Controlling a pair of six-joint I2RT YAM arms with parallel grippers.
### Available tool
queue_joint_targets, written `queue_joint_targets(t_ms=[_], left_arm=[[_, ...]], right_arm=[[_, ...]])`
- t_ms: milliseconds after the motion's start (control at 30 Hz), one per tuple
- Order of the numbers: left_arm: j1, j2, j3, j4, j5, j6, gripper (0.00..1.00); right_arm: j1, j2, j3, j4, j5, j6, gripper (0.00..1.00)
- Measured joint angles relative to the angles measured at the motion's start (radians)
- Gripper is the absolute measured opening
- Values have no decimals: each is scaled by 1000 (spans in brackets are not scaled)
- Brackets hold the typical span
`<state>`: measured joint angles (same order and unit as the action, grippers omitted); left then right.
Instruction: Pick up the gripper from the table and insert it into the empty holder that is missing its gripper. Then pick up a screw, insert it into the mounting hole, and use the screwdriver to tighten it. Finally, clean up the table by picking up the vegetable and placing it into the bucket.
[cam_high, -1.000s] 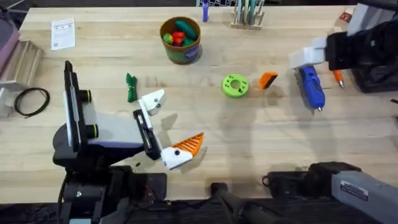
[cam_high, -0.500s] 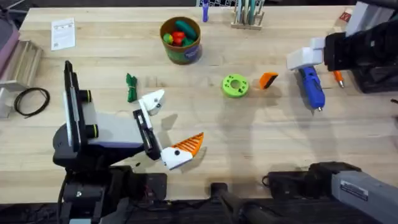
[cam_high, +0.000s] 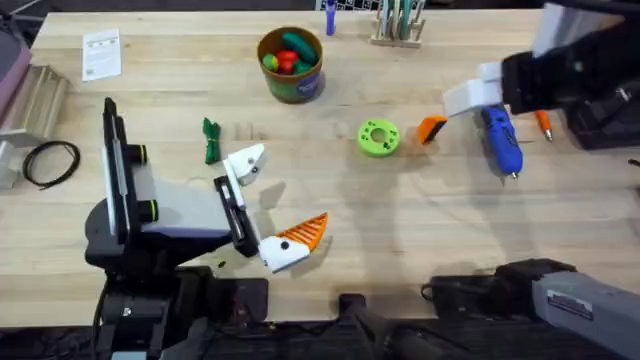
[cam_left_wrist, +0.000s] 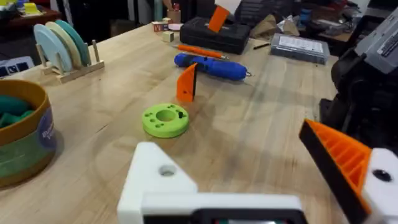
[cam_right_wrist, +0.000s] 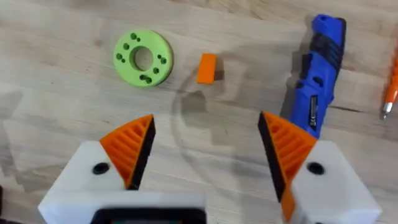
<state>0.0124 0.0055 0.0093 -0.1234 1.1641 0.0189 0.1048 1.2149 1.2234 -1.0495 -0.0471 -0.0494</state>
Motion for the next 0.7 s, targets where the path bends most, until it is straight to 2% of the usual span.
queue_joint_targets(t_ms=[200,700], left_arm=[[0,0,0,0,0,0,986],[0,0,0,0,0,0,986]], right_arm=[[65,114,67,-28,31,4,991],[68,328,100,-28,77,25,991]])
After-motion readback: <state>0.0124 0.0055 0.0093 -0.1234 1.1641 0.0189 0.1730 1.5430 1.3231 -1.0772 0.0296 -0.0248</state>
